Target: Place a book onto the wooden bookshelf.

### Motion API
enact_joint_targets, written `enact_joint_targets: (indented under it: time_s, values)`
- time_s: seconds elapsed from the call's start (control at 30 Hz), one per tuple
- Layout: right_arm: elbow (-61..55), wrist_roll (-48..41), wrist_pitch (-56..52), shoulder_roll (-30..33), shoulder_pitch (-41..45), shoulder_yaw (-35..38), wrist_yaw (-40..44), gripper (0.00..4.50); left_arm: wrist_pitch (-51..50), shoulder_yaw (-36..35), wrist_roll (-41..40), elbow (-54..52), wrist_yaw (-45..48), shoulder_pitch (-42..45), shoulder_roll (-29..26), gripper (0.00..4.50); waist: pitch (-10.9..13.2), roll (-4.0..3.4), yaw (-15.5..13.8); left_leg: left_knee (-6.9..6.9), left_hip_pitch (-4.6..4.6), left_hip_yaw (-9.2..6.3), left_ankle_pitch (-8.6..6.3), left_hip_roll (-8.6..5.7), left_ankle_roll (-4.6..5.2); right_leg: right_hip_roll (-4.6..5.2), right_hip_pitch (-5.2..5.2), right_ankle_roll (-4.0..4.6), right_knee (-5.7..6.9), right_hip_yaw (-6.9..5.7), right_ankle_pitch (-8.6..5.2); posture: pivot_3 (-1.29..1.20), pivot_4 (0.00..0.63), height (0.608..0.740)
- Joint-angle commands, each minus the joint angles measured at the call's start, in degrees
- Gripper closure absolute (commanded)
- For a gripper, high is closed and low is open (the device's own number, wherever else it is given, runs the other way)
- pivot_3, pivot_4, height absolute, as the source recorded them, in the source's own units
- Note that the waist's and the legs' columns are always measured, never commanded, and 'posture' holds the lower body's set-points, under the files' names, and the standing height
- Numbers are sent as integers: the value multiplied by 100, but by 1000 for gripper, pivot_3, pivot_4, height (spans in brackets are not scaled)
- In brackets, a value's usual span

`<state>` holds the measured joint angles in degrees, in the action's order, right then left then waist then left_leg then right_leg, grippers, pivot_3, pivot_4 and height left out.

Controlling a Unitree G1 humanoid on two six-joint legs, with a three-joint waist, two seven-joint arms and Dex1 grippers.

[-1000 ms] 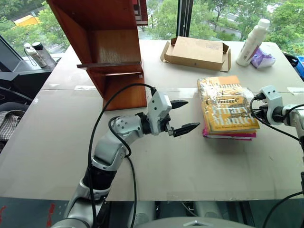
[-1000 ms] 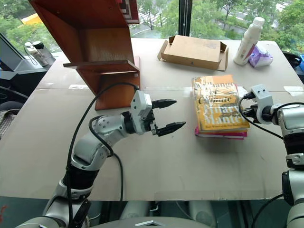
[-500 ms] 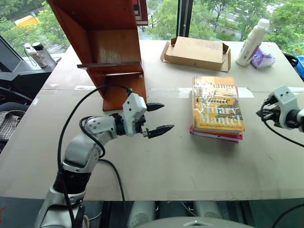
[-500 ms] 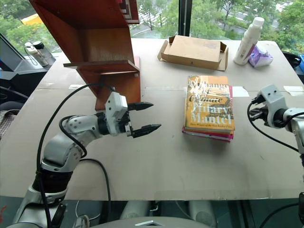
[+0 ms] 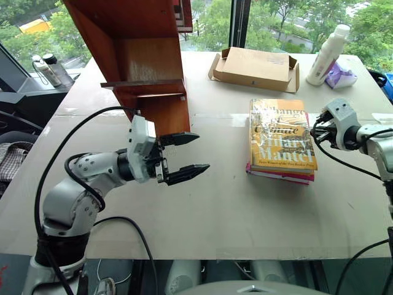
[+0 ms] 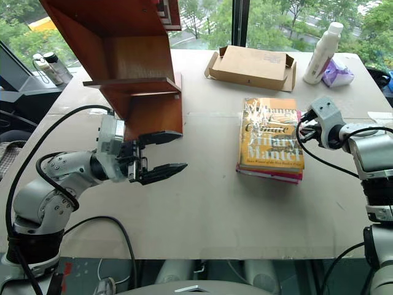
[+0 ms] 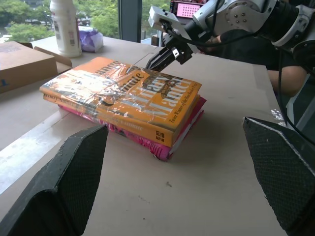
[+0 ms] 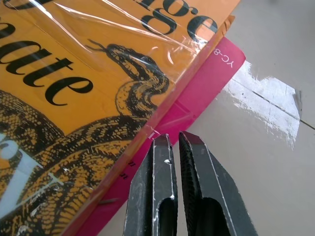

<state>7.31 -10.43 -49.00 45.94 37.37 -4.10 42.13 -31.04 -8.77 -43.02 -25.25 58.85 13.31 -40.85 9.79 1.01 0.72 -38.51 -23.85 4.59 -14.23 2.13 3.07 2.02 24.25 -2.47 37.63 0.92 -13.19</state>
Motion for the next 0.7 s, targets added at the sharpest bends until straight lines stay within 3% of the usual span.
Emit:
enact_joint_targets:
  time_s: [0.03, 0.37, 0.47, 0.57, 0.63, 0.7]
  values:
    - [-170, 19, 74, -154, 145, -178, 139, 4398, -19, -174, -181, -240, -39, -47, -82, 0, 0, 0, 2, 0, 0, 0, 0, 0, 0, -1, 0, 0, 0, 0, 0, 0, 150, 733]
    - [-373, 101, 214, -338, 135, -241, 154, 4398, -172, -111, -53, -171, -449, -174, -72, 0, 0, 0, 1, 0, 2, 0, 0, 0, 0, 0, 0, 1, 3, -1, 0, 0, 150, 733]
    - [-723, -43, 354, -69, -206, 251, 195, 4398, -554, -80, -179, -53, -850, -111, 13, 0, 0, 0, -29, 0, 1, 0, 0, 0, 0, 1, 0, 1, 3, 0, 0, 0, 150, 733]
    - [-1649, -408, 734, 510, -1140, 1176, 706, 4398, -1124, 18, -265, 296, -1125, 152, -30, 0, 1, 0, -130, 2, -3, -2, 0, -3, 0, 5, 0, -1, 1, -5, 0, 0, 150, 733]
    - [-2178, -583, 810, 727, -1767, 1841, 807, 3614, -1565, 98, -347, 598, -1158, 395, -126, 0, 1, 1, -165, 3, -6, -7, 0, -3, 0, 6, -1, -4, -2, -11, -2, 0, 150, 733]
    - [-2900, -1391, 709, 616, -2506, 2873, 1328, 2642, -2201, 78, -698, 1048, -1198, 805, -76, 0, 1, 4, -155, 3, -5, -8, 0, -3, 0, 4, -1, -5, -1, -12, -2, 0, 150, 733]
